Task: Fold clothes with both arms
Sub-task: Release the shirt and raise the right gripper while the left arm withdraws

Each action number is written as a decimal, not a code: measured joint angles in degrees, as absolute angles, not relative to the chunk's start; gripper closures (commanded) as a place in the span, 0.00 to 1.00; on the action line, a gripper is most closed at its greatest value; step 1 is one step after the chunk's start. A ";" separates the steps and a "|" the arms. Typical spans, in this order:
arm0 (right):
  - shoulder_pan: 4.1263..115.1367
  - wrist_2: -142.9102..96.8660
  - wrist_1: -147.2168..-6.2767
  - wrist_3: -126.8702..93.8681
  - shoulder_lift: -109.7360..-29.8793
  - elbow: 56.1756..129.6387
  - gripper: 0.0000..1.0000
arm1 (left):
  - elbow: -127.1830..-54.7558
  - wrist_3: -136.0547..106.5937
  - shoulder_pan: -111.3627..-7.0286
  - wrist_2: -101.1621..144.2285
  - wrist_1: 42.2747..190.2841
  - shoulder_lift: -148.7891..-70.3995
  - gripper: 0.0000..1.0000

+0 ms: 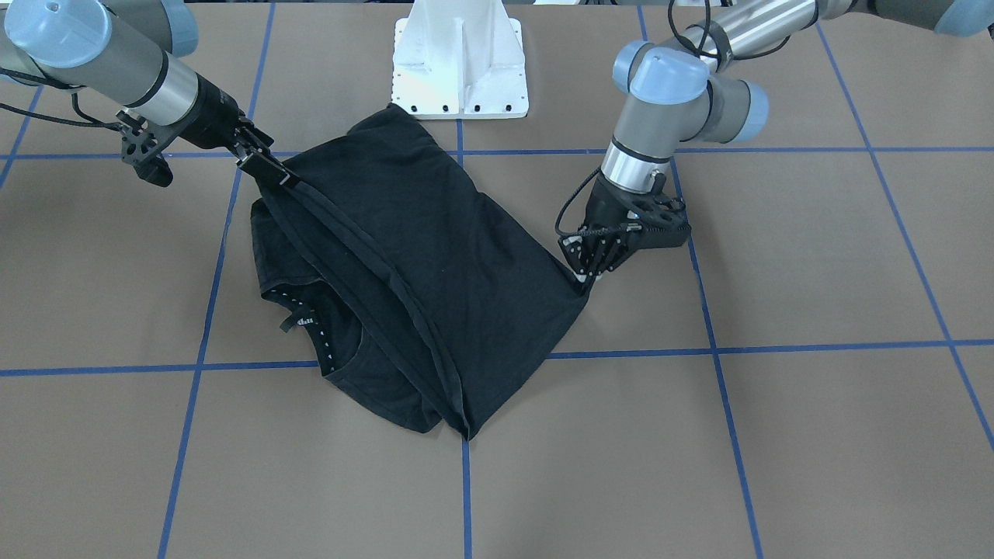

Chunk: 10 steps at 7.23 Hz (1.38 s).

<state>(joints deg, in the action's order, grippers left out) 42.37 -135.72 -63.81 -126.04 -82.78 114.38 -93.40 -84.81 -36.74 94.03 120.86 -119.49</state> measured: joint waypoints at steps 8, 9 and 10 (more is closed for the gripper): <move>44.15 -126.53 -63.77 -126.14 -79.21 112.72 0.00 | -51.68 -73.07 -48.28 102.03 141.98 -147.38 0.00; 43.95 -123.31 -63.75 -126.21 -78.04 112.70 0.00 | -61.02 -72.99 -48.65 104.87 139.97 -141.01 0.00; 42.67 -120.34 -63.74 -126.20 -77.20 112.79 0.00 | -71.37 -73.13 -48.71 106.65 138.75 -132.92 0.00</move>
<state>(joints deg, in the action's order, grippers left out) 42.67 -120.34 -63.74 -126.20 -77.20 112.79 -71.37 -73.13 -48.71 106.65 138.75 -132.92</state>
